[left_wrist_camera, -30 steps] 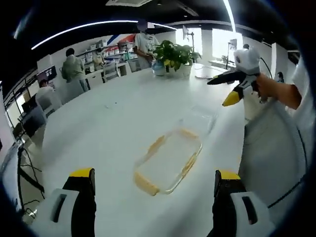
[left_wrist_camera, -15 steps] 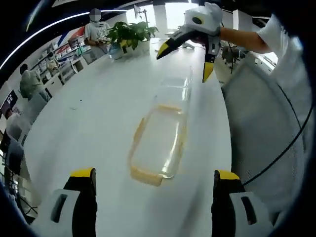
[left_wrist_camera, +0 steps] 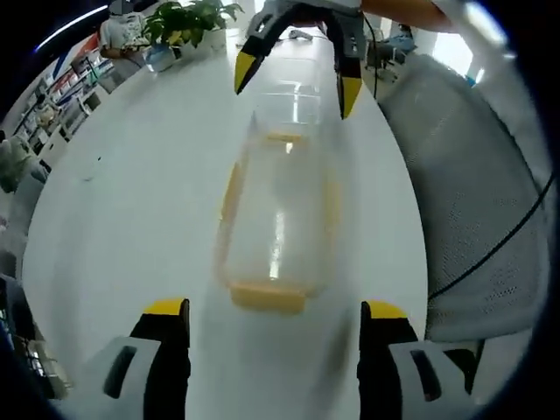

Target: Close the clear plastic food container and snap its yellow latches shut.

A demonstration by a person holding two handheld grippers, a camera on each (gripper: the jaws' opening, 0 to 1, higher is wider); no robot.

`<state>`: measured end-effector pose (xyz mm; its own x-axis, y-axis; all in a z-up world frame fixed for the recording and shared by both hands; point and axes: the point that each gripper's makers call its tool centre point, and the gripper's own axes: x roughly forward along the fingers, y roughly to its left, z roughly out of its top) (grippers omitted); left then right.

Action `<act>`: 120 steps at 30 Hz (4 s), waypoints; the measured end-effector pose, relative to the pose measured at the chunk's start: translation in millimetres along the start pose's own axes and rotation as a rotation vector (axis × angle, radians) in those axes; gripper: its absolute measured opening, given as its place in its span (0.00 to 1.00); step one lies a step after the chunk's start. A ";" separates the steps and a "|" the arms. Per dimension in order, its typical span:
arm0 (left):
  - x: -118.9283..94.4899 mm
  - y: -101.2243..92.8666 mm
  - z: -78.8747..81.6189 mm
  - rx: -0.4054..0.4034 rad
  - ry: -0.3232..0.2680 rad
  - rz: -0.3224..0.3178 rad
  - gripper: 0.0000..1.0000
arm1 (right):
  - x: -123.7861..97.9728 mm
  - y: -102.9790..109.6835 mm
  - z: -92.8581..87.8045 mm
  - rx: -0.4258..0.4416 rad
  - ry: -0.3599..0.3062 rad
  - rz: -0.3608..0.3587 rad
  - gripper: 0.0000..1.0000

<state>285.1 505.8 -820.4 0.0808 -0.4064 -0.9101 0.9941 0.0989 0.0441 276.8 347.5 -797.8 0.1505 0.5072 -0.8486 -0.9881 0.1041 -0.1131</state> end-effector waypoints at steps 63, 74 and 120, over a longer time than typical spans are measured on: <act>28.5 4.3 -2.5 0.083 0.093 -0.076 0.34 | 40.0 -2.4 -30.4 -0.076 0.174 0.099 0.35; 27.6 1.9 -2.8 0.073 0.106 -0.075 0.34 | 39.9 -3.3 -30.8 -0.078 0.185 0.108 0.35; -5.3 3.7 121.9 0.098 0.091 -0.024 0.34 | -83.1 -29.1 -72.6 -0.116 0.102 0.023 0.35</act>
<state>297.2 397.6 -765.2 0.0545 -0.3228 -0.9449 0.9983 -0.0013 0.0580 290.8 240.3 -761.6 0.1300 0.4184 -0.8989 -0.9890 -0.0094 -0.1474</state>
